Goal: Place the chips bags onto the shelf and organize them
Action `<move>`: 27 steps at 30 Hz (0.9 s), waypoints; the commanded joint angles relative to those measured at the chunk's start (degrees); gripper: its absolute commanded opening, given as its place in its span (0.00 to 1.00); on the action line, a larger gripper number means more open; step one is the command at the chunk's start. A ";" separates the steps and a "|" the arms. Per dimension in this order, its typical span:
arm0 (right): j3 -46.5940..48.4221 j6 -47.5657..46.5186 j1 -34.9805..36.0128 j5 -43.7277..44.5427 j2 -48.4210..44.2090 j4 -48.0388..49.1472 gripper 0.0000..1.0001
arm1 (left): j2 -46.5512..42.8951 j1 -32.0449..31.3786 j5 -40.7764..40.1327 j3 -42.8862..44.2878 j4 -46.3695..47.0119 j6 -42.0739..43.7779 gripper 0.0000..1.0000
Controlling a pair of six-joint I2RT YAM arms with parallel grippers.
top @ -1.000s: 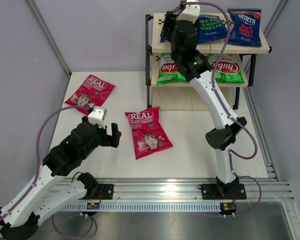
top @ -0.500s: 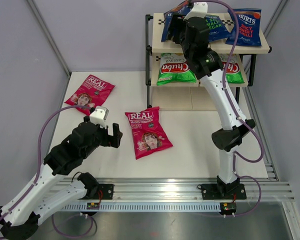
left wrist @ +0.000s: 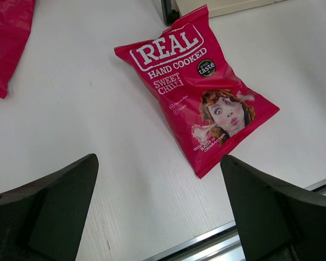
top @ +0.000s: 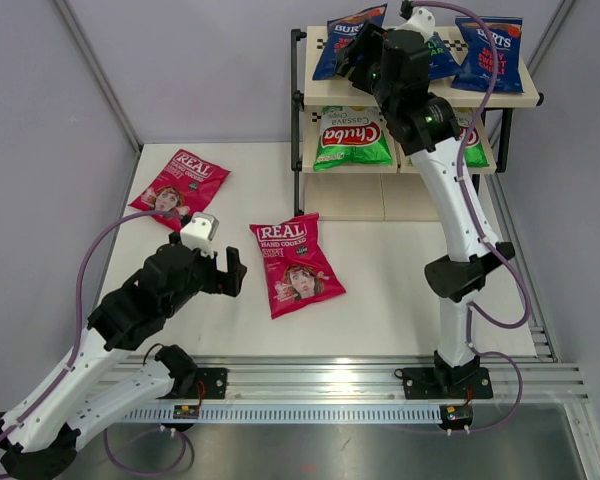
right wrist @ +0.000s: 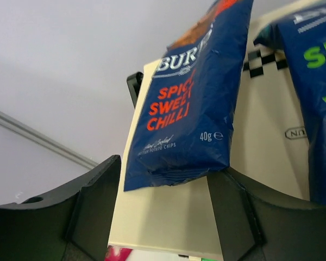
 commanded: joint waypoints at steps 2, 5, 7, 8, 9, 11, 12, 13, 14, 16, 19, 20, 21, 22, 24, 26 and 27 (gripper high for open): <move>1.34 9.40 -2.14 -5.42 -1.81 -6.30 0.70 | -0.14 0.21 1.67 -0.33 2.66 1.38 0.99; -0.50 10.37 -2.85 -5.69 -3.22 -7.45 0.69 | -0.41 0.21 1.75 -0.33 2.75 1.38 0.99; -3.30 10.37 -3.02 -4.55 -5.50 -6.84 0.67 | -0.41 0.21 1.84 -0.33 2.92 1.29 0.99; -4.28 10.54 -3.55 -4.54 -6.20 -6.57 0.65 | -0.41 0.21 1.93 -0.33 2.84 1.29 0.99; -5.07 10.54 -3.73 -5.41 -7.43 -5.96 0.63 | -0.23 0.21 2.02 -0.33 2.84 1.29 0.99; -5.09 10.63 -4.60 -6.47 -7.79 -6.30 0.59 | 0.03 0.21 2.02 -0.33 2.84 1.29 0.99; -4.65 10.63 -4.78 -7.00 -7.70 -7.26 0.56 | 0.03 0.21 2.10 -0.33 2.84 1.29 0.99; -4.12 10.63 -4.96 -7.09 -7.79 -7.71 0.55 | -0.06 0.21 2.11 -0.25 2.84 1.29 0.99; -4.11 10.54 -5.04 -7.18 -7.88 -7.80 0.54 | 0.03 0.21 2.11 -0.25 2.84 1.20 0.99; -4.99 10.45 -5.48 -8.06 -8.32 -7.36 0.51 | -0.23 0.21 2.02 -0.33 2.92 1.11 0.99; -4.47 10.37 -6.01 -8.67 -8.23 -7.97 0.48 | -0.32 0.21 1.93 -0.33 2.84 1.11 0.99; -4.12 10.28 -6.10 -8.50 -8.23 -8.32 0.48 | -0.41 0.30 1.84 -0.33 2.84 1.11 0.99; -3.94 10.28 -6.27 -8.41 -8.49 -8.76 0.48 | -0.23 0.21 1.58 -0.33 2.84 1.03 0.99; -3.77 10.19 -6.54 -8.58 -8.67 -8.94 0.47 | -0.15 0.21 1.32 -0.33 2.84 0.94 0.99; -3.76 9.75 -6.71 -8.59 -9.72 -9.29 0.48 | 0.03 0.21 0.18 -0.33 2.75 0.50 0.99; -4.29 9.31 -6.72 -9.02 -10.60 -9.47 0.49 | 0.29 0.38 -1.05 -0.07 2.57 0.06 0.99; -4.64 8.70 -6.80 -10.07 -11.74 -9.29 0.50 | 0.29 0.56 -2.36 0.02 2.49 -0.64 0.99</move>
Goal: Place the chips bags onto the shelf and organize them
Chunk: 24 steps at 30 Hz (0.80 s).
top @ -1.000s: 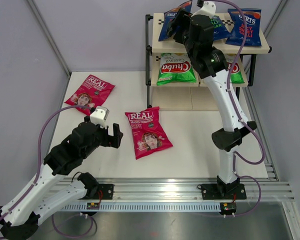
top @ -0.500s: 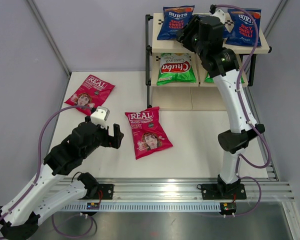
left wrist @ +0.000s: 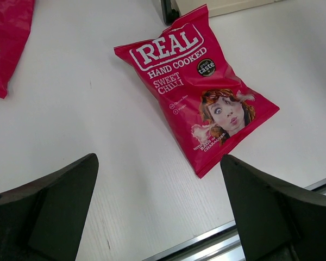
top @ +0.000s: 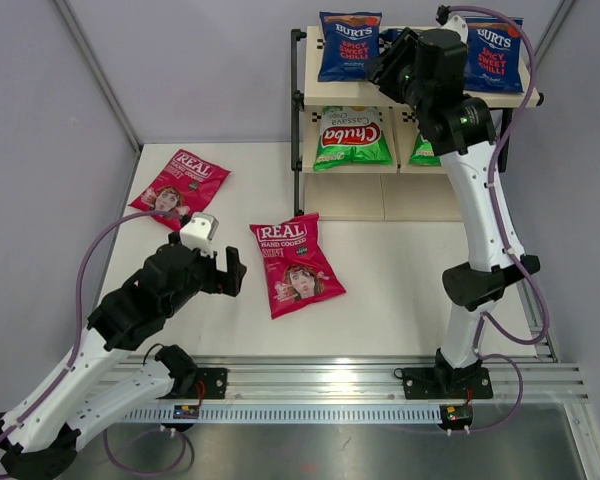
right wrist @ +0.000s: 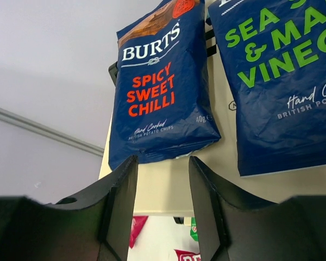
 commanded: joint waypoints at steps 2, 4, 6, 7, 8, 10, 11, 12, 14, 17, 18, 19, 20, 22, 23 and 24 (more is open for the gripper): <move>0.23 -2.34 -0.60 -4.68 -6.26 -0.48 0.54 | 0.47 1.37 -4.06 0.19 2.22 -1.65 0.99; -0.99 -4.71 -0.60 -6.88 -8.37 -0.75 0.60 | 0.73 2.42 -5.99 0.54 2.05 -2.97 0.99; -2.66 -8.12 -0.60 -11.08 -11.43 -0.92 0.75 | 1.08 3.30 -7.40 0.98 1.87 -4.37 0.99; -5.89 -9.36 -0.60 -11.89 -12.84 -0.75 0.81 | 1.26 4.18 -7.67 1.16 1.87 -4.64 0.99; -7.92 -10.33 -0.51 -15.47 -16.08 -0.66 0.85 | 1.43 4.71 -7.67 1.51 1.96 -4.99 0.99; -16.17 -13.06 -0.60 -17.60 -19.96 0.65 0.99 | 1.52 6.20 -7.32 1.86 2.31 -5.87 0.99; -19.43 -14.20 -0.51 -18.13 -24.33 1.18 0.99 | 1.52 6.56 -7.14 2.30 2.40 -6.74 0.99; -22.94 -14.91 -0.60 -18.40 -26.55 2.93 0.99 | 1.52 6.82 -6.97 2.48 2.40 -7.36 0.99; -34.36 -16.49 -0.51 -17.97 -34.08 7.13 0.99 | 1.52 7.18 -7.23 3.18 2.14 -10.42 0.99; -49.39 -16.32 -0.51 -16.39 -43.40 12.41 0.99 | 0.56 7.26 -7.41 1.87 2.74 -16.13 0.99; -55.52 -15.89 -0.51 -16.03 -45.44 13.22 0.99 | 0.21 7.26 -5.93 0.04 4.66 -17.37 0.99; -58.28 -14.84 -0.51 -15.42 -47.21 13.66 1.00 | -0.23 7.26 -4.96 -1.37 5.99 -18.26 0.99; -61.09 -12.65 -0.51 -16.29 -50.27 14.88 0.99 | -0.32 7.26 -3.38 -2.52 8.87 -19.92 0.99; -68.56 -11.14 -0.51 -18.39 -53.10 15.60 0.99 | -0.23 7.26 -1.97 -6.21 12.05 -21.07 0.99; -71.02 -8.70 -0.51 -20.67 -55.90 17.25 0.99 | 0.55 7.26 -1.17 -7.18 13.72 -21.43 0.99; -76.27 -8.07 -0.51 -22.34 -57.58 18.58 0.99 | 1.08 7.35 0.14 -9.37 17.30 -21.52 0.99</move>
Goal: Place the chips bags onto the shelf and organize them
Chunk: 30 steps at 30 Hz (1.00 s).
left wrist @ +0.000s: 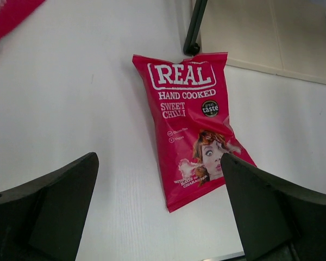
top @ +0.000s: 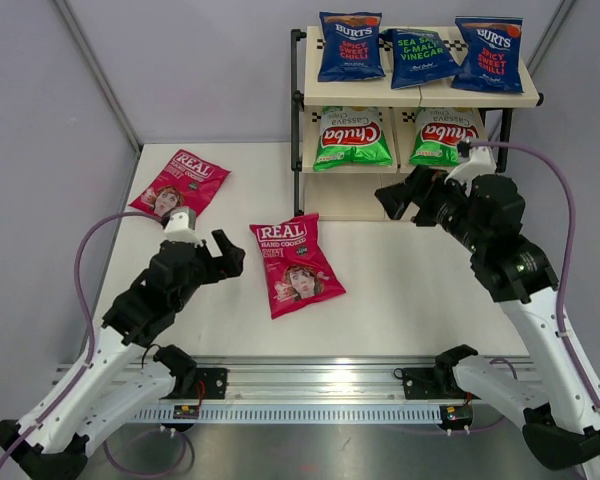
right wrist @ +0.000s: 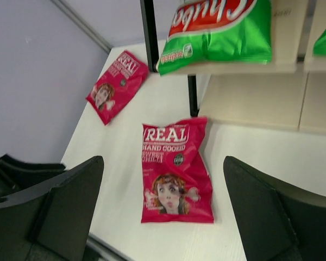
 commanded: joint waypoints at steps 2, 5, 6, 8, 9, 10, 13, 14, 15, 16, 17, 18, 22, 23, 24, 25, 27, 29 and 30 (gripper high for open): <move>-12.57 4.20 -0.25 -10.64 -8.95 11.08 0.99 | 3.73 0.71 8.21 -6.17 17.00 -3.22 0.99; -23.11 6.74 -0.25 -13.49 -18.96 18.29 0.99 | 7.16 3.25 16.65 -10.66 27.90 -1.47 0.99; -26.88 7.36 -0.25 -13.83 -21.10 18.76 0.99 | 9.69 4.82 17.98 -11.28 30.21 -1.20 0.99; -28.23 6.93 -0.25 -14.45 -25.58 15.54 1.00 | 11.99 6.50 21.58 -13.47 36.78 -0.93 0.99; -28.24 6.32 -0.25 -14.98 -26.82 13.95 0.99 | 14.18 8.25 22.99 -14.44 39.17 -1.02 0.99; -28.33 5.53 -0.25 -16.02 -27.79 12.54 0.99 | 15.68 9.40 24.40 -15.14 41.37 -1.20 0.99; -29.64 4.82 -0.25 -19.37 -33.14 9.63 1.00 | 21.48 13.36 29.24 -17.17 48.58 -1.73 0.99; -29.91 4.73 -0.25 -19.46 -34.12 7.88 0.99 | 22.89 14.15 30.90 -17.78 51.39 -1.55 0.99; -30.87 5.00 -0.25 -19.72 -34.91 7.26 1.00 | 24.73 15.98 32.31 -17.88 52.98 -1.64 0.99; -31.57 5.61 -0.25 -19.99 -35.88 6.81 1.00 | 28.05 16.70 34.15 -17.96 54.74 -1.64 0.99; -33.32 6.66 -0.25 -19.99 -37.45 6.20 1.00 | 30.26 17.31 37.04 -17.96 58.06 -1.64 0.99; -34.21 7.28 -0.25 -20.08 -38.25 6.11 1.00 | 32.11 18.63 38.46 -17.70 59.40 -1.81 0.99; -37.72 9.56 -0.25 -18.67 -42.30 4.53 0.99 | 41.16 20.48 44.96 -16.21 65.11 -2.95 0.99; -38.77 10.35 -0.25 -18.58 -43.78 4.18 0.99 | 43.88 20.57 46.63 -15.77 66.69 -3.39 0.99; -39.13 10.45 -0.25 -18.67 -44.15 4.00 0.99 | 45.47 20.57 47.00 -15.25 67.14 -3.40 0.99; -39.40 10.36 -0.25 -18.76 -44.41 3.65 0.99 | 46.62 20.57 47.26 -14.63 67.76 -3.74 0.99; -39.66 9.75 -0.16 -19.81 -44.41 3.12 0.99 | 50.47 20.57 47.88 -14.01 69.25 -4.53 0.99; -39.84 9.30 -0.25 -21.83 -44.15 3.64 0.99 | 54.43 20.57 47.53 -12.61 68.82 -5.15 0.99; -39.93 9.48 -0.25 -22.27 -44.15 3.99 0.99 | 55.41 20.57 47.01 -12.08 68.56 -5.33 0.99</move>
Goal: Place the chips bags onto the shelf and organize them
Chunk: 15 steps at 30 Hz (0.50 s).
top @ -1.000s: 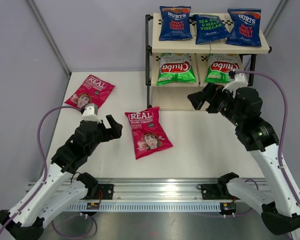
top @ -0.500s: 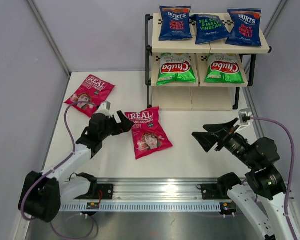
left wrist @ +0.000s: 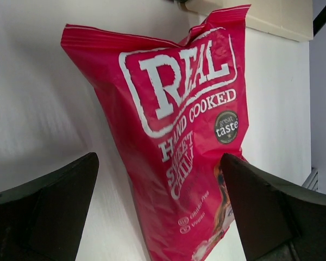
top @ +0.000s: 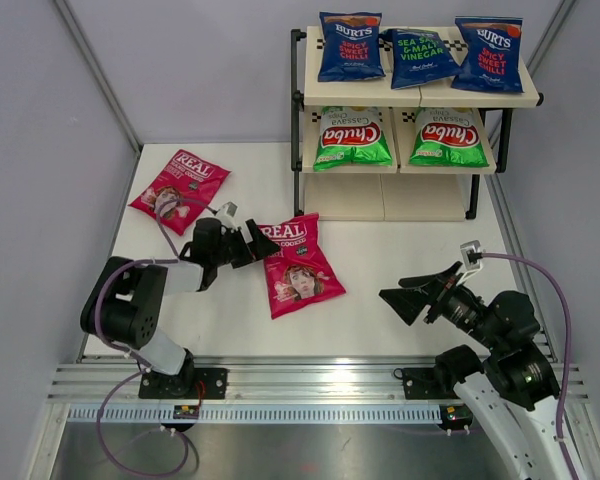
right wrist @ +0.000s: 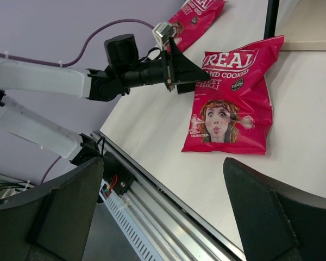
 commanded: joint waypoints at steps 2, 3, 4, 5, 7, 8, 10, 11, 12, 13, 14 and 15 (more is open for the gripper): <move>-0.17 0.37 -0.25 -4.25 -0.33 1.99 1.00 | 4.96 0.27 1.19 3.23 6.92 -1.53 0.99; -0.08 0.45 -0.25 -4.42 -0.33 2.08 0.99 | 6.44 0.27 1.10 3.05 7.62 -1.70 0.99; 0.00 0.37 -0.25 -4.34 -0.41 2.08 1.00 | 7.15 0.27 0.83 2.79 8.93 -2.14 0.96; -0.08 0.28 -0.25 -4.34 -0.33 2.08 0.99 | 7.68 0.18 0.48 2.70 9.38 -2.41 0.94; -0.52 0.71 -0.25 -4.77 -0.24 2.60 0.99 | 9.61 0.18 0.83 2.52 10.78 -3.45 0.89; -1.48 1.07 -0.25 -5.12 -0.15 2.95 0.99 | 10.32 0.09 1.44 2.26 12.96 -3.98 0.82; -3.93 2.55 -0.25 -6.09 -0.33 4.79 0.99 | 11.46 -0.08 1.80 1.82 15.96 -5.47 0.77; -4.82 3.00 -0.25 -6.44 -0.50 5.59 1.00 | 11.64 -0.35 1.71 1.47 16.84 -5.92 0.74; -5.79 3.61 -0.25 -6.71 -0.68 6.20 0.99 | 11.64 -0.52 1.62 1.20 17.55 -6.36 0.71; -7.62 4.66 -0.25 -6.97 -1.20 7.60 0.99 | 11.30 -0.70 1.01 0.94 19.04 -7.06 0.67; -8.60 5.37 -0.25 -7.15 -1.47 8.40 0.99 | 10.94 -1.13 0.40 0.50 19.57 -7.33 0.58; -9.56 6.59 -0.16 -7.50 -2.08 9.89 1.00 | 10.24 -1.31 -0.30 -0.20 19.93 -8.03 0.50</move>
